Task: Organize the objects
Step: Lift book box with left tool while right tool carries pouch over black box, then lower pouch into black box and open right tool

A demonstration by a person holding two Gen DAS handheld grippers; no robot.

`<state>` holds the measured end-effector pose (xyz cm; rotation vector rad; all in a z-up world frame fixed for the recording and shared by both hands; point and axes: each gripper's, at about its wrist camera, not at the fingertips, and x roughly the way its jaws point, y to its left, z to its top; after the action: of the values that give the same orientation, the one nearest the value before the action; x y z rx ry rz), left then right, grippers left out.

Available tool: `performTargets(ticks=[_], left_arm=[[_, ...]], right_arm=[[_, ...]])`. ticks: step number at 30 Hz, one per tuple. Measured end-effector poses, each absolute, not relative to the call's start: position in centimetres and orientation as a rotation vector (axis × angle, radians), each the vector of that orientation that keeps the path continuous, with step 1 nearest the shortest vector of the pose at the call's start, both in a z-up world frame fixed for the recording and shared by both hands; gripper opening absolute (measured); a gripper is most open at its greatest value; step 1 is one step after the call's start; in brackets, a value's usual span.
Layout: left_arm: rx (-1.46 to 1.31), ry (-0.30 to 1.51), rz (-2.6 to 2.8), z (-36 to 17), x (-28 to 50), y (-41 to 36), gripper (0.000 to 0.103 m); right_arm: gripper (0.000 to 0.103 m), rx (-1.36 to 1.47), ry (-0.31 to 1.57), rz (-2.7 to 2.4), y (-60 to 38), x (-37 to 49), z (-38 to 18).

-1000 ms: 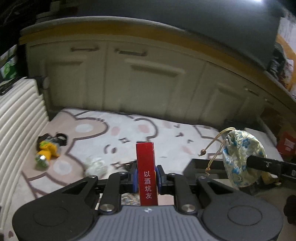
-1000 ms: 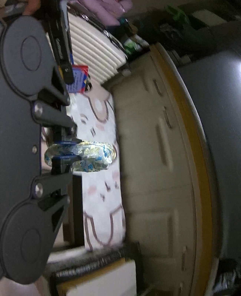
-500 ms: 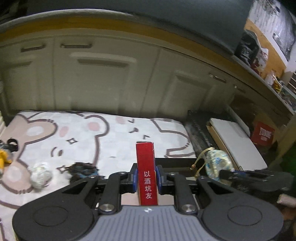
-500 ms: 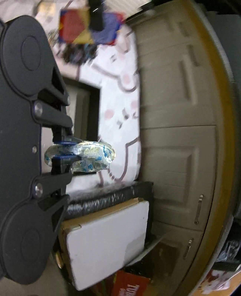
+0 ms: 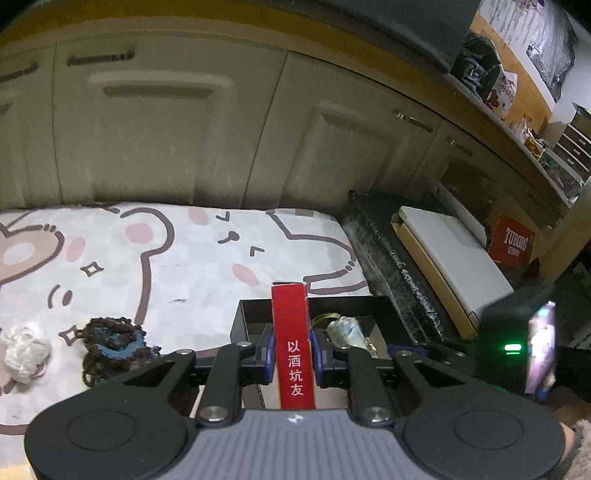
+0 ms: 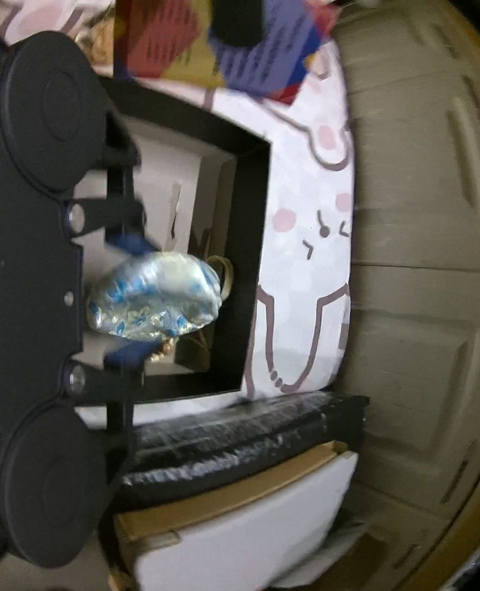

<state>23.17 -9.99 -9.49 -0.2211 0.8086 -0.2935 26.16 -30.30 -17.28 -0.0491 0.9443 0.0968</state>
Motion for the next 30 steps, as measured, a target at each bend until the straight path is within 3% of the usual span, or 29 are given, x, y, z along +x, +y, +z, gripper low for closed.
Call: performTargets(ticks=[3,8,10,14,22,27,30], left_arm=[[-0.239,0.817,-0.296,-10.2,24.0,-10.2,0.02],[-0.277,0.84,-0.3,-11.3,25.3,-10.9,0.02],[-0.283,0.849,-0.298,-11.7,25.7,-11.1,0.02],[-0.29,0.858,-0.287,-12.1,26.1,-11.4,0.02],[-0.296,0.853,-0.273,-12.2,26.2,-11.1,0.02],[-0.311,0.874,-0.294,-12.7,26.4,-11.6,0.02],[-0.329,0.898,-0.319,-13.2,26.5,-12.2,0.02]], right_arm=[[0.055,0.047,0.952,0.137,-31.5,25.7,-16.4],[0.02,0.209,1.031,0.257,-32.8,25.4,-16.5],[0.016,0.223,1.114,0.321,-32.1,25.8,-17.9],[0.014,0.197,1.228,0.351,-30.2,26.6,-20.9],[0.006,0.253,1.163,0.131,-31.0,28.1,-21.9],[0.006,0.266,1.154,0.061,-33.8,27.9,-21.5],[0.015,0.313,1.135,0.116,-35.3,27.5,-20.2]])
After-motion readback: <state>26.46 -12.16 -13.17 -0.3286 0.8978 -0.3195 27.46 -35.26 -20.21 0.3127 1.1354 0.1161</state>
